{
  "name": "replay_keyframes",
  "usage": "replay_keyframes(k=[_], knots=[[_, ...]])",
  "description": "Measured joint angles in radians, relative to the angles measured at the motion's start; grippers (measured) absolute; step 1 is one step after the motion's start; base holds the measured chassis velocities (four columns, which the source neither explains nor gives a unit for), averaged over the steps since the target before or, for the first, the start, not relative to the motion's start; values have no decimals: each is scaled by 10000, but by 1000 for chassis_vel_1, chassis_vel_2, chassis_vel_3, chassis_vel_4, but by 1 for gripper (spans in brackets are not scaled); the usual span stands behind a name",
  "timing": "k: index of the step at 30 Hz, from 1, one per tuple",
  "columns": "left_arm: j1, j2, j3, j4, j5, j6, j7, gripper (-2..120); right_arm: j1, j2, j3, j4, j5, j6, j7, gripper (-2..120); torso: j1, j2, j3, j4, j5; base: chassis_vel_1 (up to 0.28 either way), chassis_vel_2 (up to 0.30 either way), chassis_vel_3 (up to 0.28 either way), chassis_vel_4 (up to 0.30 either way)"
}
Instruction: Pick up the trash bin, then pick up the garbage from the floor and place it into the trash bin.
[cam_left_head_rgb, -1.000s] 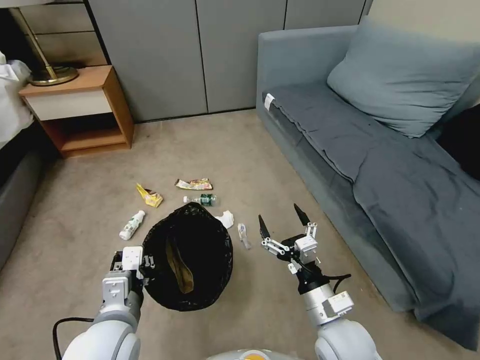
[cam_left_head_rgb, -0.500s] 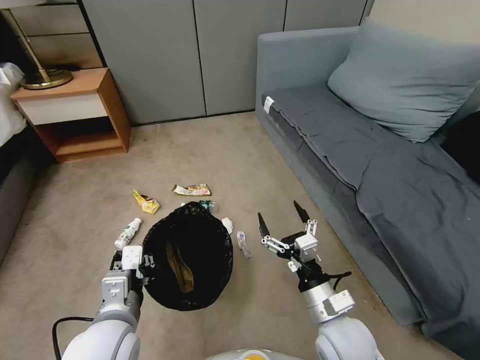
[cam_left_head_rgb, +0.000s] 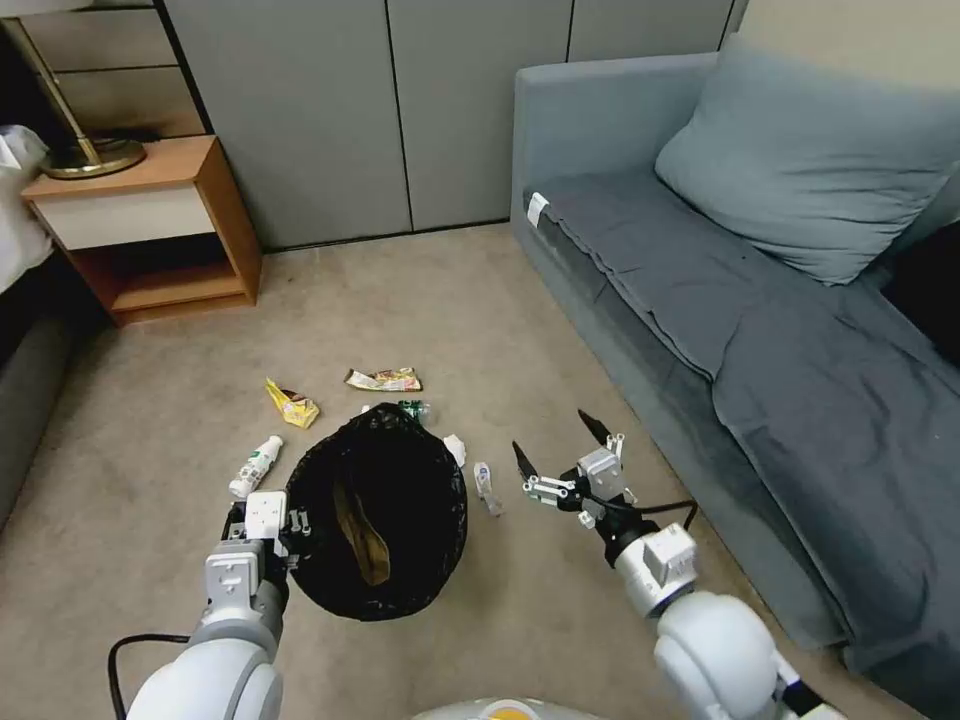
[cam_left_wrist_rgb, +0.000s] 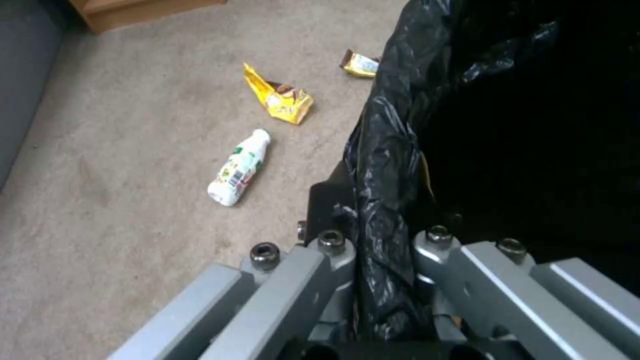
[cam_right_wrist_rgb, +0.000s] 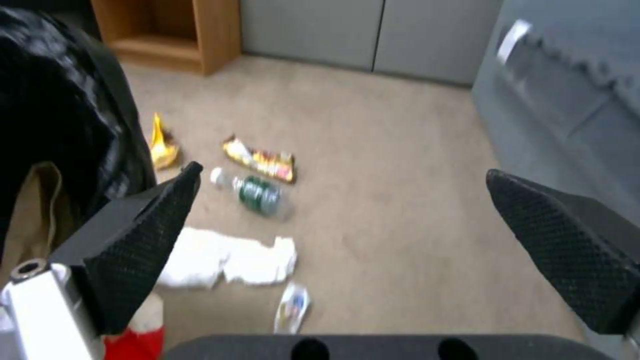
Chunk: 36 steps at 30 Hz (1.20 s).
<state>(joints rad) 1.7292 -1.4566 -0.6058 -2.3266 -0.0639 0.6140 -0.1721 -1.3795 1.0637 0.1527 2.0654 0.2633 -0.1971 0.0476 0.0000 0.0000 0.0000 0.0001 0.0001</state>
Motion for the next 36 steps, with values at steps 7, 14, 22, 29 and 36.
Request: replay_keyframes(k=[7, 14, 22, 29, 36], knots=[[7, -56, 17, 35, 87, 0, -1, 3, 586, -80, -289, -698, 665, -674, -118, 100, 0, 0, 0, -1, 0, 0, 0, 0, 0], [82, -68, 7, 47, 138, 0, -1, 3, 1175, -90, -565, -1396, 962, -1492, -380, 100, 0, 0, 0, -1, -2, 0, 0, 0, 0], [87, -146, 84, 153, 263, -98, 26, 3, 1687, -161, -1005, -1958, 1208, -2073, -233, 100, 0, 0, 0, -1, -2, 0, 0, 0, 0], [84, -133, 112, 219, 293, -160, 79, 3, 2234, 95, -1396, -2790, 1377, -2238, -256, 100, 1, 0, 0, -1, -1, 0, 0, 0, 0], [96, -56, 73, 221, 280, -164, 102, 3, 2982, 679, -1842, -4338, 1463, -2008, -434, 100, 0, 0, 0, -1, -1, 0, 0, 0, 0]])
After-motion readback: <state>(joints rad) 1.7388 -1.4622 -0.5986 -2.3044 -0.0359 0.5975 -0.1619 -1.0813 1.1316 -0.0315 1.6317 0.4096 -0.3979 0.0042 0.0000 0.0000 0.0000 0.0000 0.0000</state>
